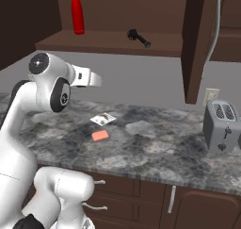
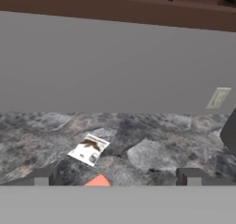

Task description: Pick the bar soap and dish brush from the cabinet and place them on the counter.

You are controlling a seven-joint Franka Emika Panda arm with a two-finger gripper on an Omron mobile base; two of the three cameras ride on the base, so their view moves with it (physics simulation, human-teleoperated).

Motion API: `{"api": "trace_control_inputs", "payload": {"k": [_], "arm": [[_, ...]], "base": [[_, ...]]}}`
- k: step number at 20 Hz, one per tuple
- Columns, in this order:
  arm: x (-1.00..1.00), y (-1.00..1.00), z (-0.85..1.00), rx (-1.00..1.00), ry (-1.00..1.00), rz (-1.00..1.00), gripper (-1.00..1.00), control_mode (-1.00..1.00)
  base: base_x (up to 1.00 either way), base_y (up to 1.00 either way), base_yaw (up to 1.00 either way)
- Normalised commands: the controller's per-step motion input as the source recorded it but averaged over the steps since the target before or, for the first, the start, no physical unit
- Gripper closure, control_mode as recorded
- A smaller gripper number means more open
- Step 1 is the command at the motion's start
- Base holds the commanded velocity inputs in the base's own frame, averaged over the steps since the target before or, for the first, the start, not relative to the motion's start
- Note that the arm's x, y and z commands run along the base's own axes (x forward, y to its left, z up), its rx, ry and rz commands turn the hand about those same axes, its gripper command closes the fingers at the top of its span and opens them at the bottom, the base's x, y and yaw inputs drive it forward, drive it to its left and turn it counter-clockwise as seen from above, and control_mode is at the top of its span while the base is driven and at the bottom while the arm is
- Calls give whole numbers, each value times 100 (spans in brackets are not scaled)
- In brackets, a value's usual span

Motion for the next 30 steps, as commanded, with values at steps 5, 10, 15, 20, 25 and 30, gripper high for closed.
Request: {"api": "trace_control_inputs", "payload": {"k": [5,10,15,20,25,30], "arm": [[-11,-8,59,-5,0,0,-100,-100],[-7,-8,52,-5,0,-1,-100,-100],[-4,-9,52,-6,0,-3,-100,-100],[0,-8,51,-5,0,-3,-100,-100],[0,-5,49,0,4,-2,-100,-100],[0,-6,15,12,0,0,-100,-100]], "base": [[0,0,0],[0,0,0],[0,0,0],[0,0,0],[0,0,0],[0,0,0]]}}
